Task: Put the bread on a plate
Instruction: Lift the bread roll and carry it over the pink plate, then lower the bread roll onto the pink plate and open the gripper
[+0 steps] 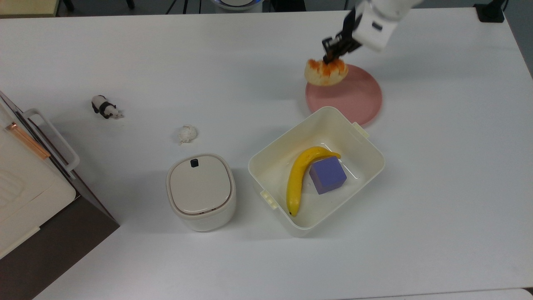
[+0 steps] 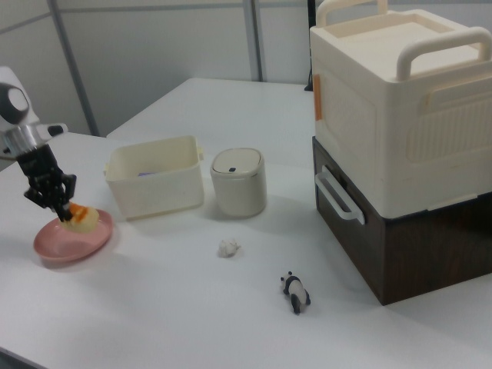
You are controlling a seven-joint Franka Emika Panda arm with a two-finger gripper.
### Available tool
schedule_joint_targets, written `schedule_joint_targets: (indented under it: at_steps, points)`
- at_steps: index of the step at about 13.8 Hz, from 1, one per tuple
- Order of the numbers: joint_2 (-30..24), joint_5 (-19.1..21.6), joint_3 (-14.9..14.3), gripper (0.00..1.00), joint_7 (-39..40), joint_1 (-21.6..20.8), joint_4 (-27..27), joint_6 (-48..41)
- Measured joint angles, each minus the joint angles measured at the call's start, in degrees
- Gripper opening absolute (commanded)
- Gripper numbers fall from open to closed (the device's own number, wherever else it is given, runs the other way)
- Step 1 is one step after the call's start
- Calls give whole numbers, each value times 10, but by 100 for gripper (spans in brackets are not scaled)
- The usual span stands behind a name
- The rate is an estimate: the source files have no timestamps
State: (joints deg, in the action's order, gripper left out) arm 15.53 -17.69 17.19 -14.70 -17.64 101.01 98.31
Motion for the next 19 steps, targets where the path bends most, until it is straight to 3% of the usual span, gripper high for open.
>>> schedule_joint_targets:
  at_steps: [4,10,14,16,19]
  points:
    - [91,-39,0,0,-38,-1,-54,6]
    - [102,-39,23,1,-39,-4,-65,6]
    - [102,-39,38,74,-40,-5,-65,6]
    - [102,-39,38,93,-42,-4,-64,5]
    - [100,-42,38,99,-42,-2,-66,-19]
